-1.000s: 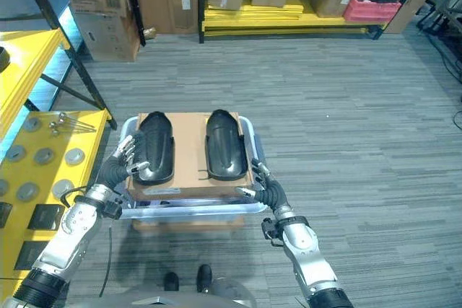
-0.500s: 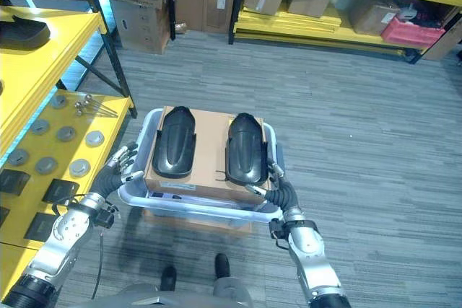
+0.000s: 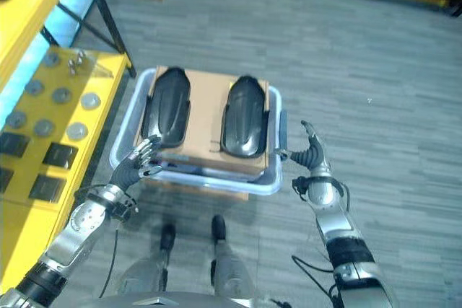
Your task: Move parts from the plastic box to the shelf.
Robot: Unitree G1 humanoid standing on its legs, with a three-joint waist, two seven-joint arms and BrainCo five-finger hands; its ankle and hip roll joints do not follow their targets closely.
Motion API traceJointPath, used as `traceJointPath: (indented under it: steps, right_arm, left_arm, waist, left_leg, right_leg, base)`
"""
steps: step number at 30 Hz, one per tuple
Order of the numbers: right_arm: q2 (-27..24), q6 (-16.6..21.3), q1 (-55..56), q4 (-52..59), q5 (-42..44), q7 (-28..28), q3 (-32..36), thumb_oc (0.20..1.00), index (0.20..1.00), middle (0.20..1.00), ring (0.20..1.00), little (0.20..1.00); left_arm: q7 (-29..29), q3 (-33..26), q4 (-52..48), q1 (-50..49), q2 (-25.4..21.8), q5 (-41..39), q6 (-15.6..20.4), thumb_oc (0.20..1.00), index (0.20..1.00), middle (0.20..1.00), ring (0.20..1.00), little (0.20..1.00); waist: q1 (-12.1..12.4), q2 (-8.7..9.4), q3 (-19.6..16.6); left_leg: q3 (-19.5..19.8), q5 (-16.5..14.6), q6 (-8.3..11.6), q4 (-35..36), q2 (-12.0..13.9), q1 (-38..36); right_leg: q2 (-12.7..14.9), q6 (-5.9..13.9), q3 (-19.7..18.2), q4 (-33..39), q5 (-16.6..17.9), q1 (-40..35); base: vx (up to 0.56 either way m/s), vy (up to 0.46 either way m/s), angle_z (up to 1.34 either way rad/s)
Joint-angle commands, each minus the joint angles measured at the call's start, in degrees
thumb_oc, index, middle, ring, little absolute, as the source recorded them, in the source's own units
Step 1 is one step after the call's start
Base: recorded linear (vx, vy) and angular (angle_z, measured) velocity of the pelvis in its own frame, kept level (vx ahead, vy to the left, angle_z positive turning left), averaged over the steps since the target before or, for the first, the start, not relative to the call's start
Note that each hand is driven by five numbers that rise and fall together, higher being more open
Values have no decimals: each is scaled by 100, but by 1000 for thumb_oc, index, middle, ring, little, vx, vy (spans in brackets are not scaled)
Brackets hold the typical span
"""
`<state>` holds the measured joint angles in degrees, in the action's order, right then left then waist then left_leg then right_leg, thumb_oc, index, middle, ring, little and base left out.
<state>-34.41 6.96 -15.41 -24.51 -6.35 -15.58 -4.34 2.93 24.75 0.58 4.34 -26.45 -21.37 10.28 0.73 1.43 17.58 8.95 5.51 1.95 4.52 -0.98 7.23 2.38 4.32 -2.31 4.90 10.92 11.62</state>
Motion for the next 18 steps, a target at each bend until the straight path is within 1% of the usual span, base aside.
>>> traceJointPath:
  steps: [1, 5, 6, 9, 12, 13, 14, 17, 18]
  right_arm:
    - [-318, 76, -530, -179, -46, -453, -173, 1000, 1000, 1000, 1000, 1000]
    - [-433, 85, -916, -499, -122, -676, -299, 1000, 1000, 1000, 1000, 1000]
    - [-516, 63, -1211, -755, -169, -735, -489, 1000, 1000, 1000, 1000, 1000]
    - [-556, 56, -1424, -924, -155, -767, -602, 1000, 1000, 1000, 1000, 1000]
    - [-658, 15, -2043, -1546, -24, -808, -965, 1000, 1000, 1000, 1000, 1000]
    - [-658, 15, -2043, -1546, -24, -808, -965, 1000, 1000, 1000, 1000, 1000]
    - [-726, 10, -2412, -1931, 165, -746, -1188, 1000, 1000, 1000, 1000, 1000]
    - [-730, 26, -2456, -1968, 179, -747, -1218, 1000, 1000, 1000, 1000, 1000]
    - [-798, 10, -2789, -2325, 330, -716, -1366, 1000, 1000, 1000, 1000, 1000]
  left_arm:
    - [278, 167, -370, 319, -162, -396, 366, 1000, 1000, 1000, 1000, 1000]
    - [244, 453, -383, 577, -281, -26, 389, 1000, 1000, 1000, 1000, 1000]
    - [208, 633, -313, 683, -230, 24, 398, 1000, 1000, 1000, 1000, 1000]
    - [183, 709, -281, 751, -186, 24, 407, 1000, 1000, 1000, 1000, 1000]
    - [96, 886, -246, 915, -98, 39, 419, 1000, 1000, 1000, 1000, 1000]
    - [96, 886, -246, 915, -98, 39, 419, 1000, 1000, 1000, 1000, 1000]
    - [44, 954, -216, 986, -51, -23, 417, 1000, 1000, 1000, 1000, 1000]
    - [43, 942, -215, 994, -43, -24, 417, 1000, 1000, 1000, 1000, 1000]
    - [32, 990, -224, 1015, -44, -73, 420, 1000, 1000, 1000, 1000, 1000]
  waist:
    - [97, 80, -64]
    - [148, 16, 93]
    - [195, -32, 177]
    - [210, -68, 231]
    - [316, -163, 320]
    - [316, -163, 320]
    - [385, -227, 343]
    - [368, -235, 352]
    - [443, -266, 367]
  left_leg:
    - [-53, -726, -338, -130, -125, -49]
    - [-13, -709, -351, -229, -201, 201]
    - [22, -685, -352, -257, -240, 289]
    - [34, -667, -351, -272, -256, 339]
    - [95, -584, -331, -221, -282, 404]
    - [95, -584, -331, -221, -282, 404]
    - [141, -536, -308, -179, -293, 430]
    - [147, -531, -307, -175, -292, 431]
    - [188, -505, -294, -156, -303, 460]
  right_leg:
    - [62, 202, 56, 7, -417, -155]
    - [110, 190, 66, -45, -385, 20]
    - [133, 188, 105, -89, -387, 97]
    - [143, 189, 128, -130, -384, 151]
    - [167, 189, 198, -135, -375, 214]
    - [167, 189, 198, -135, -375, 214]
    - [181, 186, 246, -96, -364, 222]
    - [182, 186, 252, -93, -362, 221]
    - [188, 186, 282, -67, -352, 230]
  base:
    - [-113, 21, 5]
    - [-67, 18, 2]
    - [-56, 14, 8]
    - [-42, 8, 9]
    - [-26, 0, 2]
    - [-6, -7, 5]
    - [-6, 0, 4]
    - [-1, -3, 12]
    - [10, -19, 16]
